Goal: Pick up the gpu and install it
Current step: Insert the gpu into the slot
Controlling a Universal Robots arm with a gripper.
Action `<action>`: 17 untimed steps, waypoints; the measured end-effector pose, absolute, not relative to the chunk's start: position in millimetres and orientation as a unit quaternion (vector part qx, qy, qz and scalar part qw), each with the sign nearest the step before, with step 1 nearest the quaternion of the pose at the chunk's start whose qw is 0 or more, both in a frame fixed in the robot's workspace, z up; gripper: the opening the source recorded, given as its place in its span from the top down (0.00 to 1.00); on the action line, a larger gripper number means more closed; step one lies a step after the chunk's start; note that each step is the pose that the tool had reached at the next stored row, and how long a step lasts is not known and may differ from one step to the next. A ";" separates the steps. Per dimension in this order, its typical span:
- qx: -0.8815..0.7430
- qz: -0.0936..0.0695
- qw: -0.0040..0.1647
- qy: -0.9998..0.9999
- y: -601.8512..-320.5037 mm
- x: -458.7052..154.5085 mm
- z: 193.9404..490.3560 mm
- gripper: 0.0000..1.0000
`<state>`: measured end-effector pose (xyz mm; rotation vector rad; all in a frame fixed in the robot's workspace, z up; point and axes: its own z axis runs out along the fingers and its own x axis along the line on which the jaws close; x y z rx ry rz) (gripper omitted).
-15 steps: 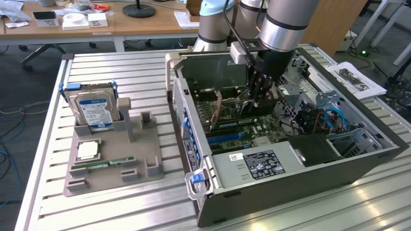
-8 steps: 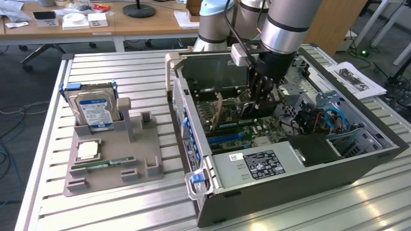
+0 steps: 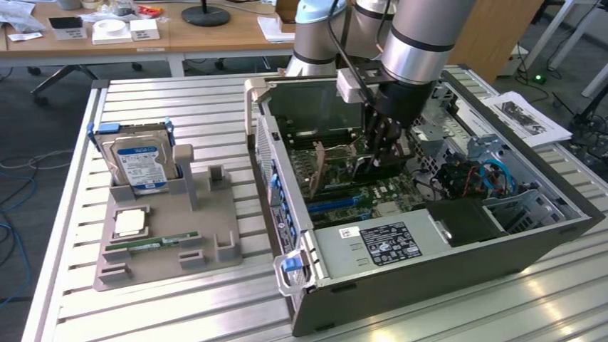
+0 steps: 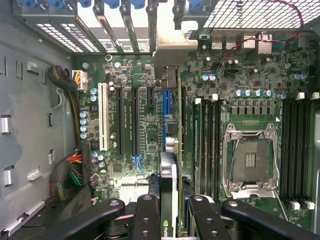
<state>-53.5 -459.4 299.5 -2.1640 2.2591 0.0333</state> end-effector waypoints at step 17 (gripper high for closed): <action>-0.692 0.011 0.006 0.722 -459.0 -53.6 297.4 0.73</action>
